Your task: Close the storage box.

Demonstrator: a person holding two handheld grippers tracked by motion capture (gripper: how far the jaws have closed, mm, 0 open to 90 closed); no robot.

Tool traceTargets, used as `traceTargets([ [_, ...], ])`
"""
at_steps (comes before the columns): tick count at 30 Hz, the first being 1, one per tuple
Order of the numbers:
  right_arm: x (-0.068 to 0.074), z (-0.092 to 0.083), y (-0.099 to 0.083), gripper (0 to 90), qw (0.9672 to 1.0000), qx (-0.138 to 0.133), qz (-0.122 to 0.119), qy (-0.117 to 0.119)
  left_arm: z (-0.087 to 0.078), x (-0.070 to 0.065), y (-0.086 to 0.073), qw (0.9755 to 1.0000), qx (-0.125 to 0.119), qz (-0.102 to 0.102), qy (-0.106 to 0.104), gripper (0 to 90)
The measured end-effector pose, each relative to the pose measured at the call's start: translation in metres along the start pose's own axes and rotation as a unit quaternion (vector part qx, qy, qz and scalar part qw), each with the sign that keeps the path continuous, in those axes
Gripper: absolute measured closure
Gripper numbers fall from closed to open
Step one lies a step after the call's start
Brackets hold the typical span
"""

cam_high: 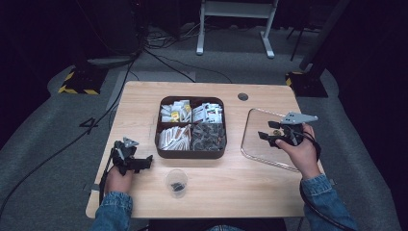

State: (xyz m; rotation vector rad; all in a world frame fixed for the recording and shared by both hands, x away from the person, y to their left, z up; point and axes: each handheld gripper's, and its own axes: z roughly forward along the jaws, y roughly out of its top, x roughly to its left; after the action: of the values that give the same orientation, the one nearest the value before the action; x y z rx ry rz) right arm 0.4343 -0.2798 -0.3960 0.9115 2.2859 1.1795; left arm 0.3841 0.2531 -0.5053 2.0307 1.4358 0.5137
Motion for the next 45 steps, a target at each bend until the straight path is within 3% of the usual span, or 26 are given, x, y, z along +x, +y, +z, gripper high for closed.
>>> traceTargets([
  [6,-0.021,0.004,-0.010,35.1,0.9993,0.008,0.026,-0.025,0.000,0.000,0.000,1.0000,0.000,-0.001,0.002,0.1],
  [17,-0.060,0.018,-0.042,34.0,0.9935,0.036,0.083,-0.069,-0.002,-0.002,-0.002,0.9999,-0.001,-0.008,0.008,0.1],
  [27,-0.071,0.035,-0.060,35.0,0.9902,0.072,0.098,-0.070,-0.002,-0.002,-0.003,0.9999,-0.002,-0.007,0.009,0.1],
  [34,-0.071,0.045,-0.072,45.3,0.9881,0.099,0.098,-0.065,-0.002,-0.002,-0.003,0.9999,-0.002,-0.007,0.009,0.1],
  [45,-0.074,0.050,-0.081,58.0,0.9866,0.108,0.098,-0.074,-0.002,-0.002,-0.003,0.9999,-0.002,-0.007,0.009,0.1],
])
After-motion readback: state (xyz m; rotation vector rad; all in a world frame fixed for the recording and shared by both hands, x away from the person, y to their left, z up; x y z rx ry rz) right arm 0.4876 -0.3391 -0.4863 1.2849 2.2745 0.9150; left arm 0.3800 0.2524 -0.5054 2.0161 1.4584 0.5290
